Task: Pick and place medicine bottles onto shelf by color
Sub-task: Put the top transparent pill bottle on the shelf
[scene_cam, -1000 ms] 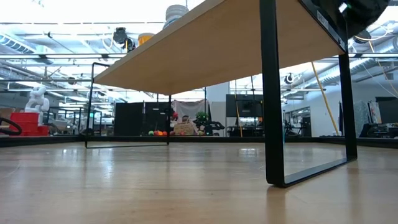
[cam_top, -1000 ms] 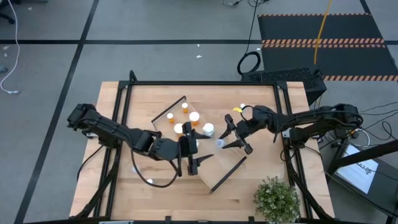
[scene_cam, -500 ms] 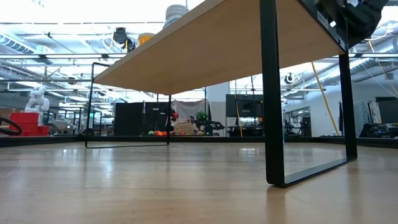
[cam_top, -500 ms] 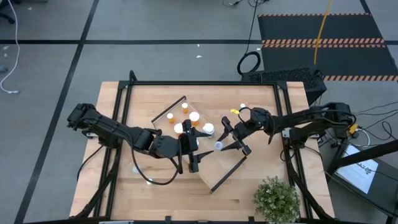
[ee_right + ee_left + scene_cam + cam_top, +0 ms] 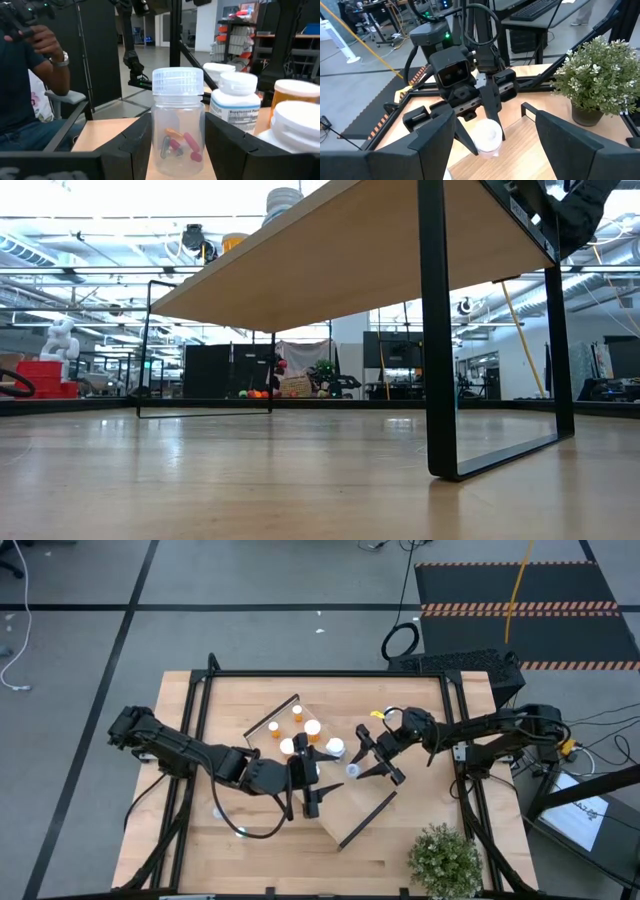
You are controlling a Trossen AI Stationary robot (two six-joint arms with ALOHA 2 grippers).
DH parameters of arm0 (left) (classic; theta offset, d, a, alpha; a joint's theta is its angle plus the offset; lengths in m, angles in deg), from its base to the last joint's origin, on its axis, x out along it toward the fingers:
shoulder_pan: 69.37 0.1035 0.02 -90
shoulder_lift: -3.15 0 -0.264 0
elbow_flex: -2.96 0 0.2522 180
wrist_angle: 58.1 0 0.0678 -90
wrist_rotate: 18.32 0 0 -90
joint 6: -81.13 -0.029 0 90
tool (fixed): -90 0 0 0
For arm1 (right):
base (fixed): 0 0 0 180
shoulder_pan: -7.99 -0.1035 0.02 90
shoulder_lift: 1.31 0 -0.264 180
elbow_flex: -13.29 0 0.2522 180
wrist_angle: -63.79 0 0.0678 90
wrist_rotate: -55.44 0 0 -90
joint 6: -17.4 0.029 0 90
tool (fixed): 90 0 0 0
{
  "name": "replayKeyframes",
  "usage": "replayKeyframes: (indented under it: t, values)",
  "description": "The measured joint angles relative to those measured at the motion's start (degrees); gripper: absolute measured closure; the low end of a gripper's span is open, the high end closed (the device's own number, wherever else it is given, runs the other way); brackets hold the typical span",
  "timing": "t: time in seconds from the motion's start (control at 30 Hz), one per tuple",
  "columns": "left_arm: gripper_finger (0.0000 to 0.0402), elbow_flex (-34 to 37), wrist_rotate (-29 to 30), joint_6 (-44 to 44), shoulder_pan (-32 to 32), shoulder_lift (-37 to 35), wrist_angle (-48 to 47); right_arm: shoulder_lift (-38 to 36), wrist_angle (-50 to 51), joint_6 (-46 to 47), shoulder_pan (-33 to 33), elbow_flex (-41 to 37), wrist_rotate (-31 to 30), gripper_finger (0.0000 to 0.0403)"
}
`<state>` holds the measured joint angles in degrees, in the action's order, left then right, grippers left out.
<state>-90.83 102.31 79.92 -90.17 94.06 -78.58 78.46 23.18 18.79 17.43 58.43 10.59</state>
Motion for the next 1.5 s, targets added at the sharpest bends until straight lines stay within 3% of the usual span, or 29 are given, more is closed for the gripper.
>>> replayKeyframes:
  t: [0.4,1.5]
  values:
    - [0.0126,0.0,0.0,-0.5,0.0,0.0,0.4,7.3,-8.4,2.6,-0.1,0.0,1.5,0.0245]
    - [0.0126,0.1,-0.1,-3.6,0.6,0.1,2.6,7.4,-5.4,-2.0,0.3,-3.1,1.5,0.0245]
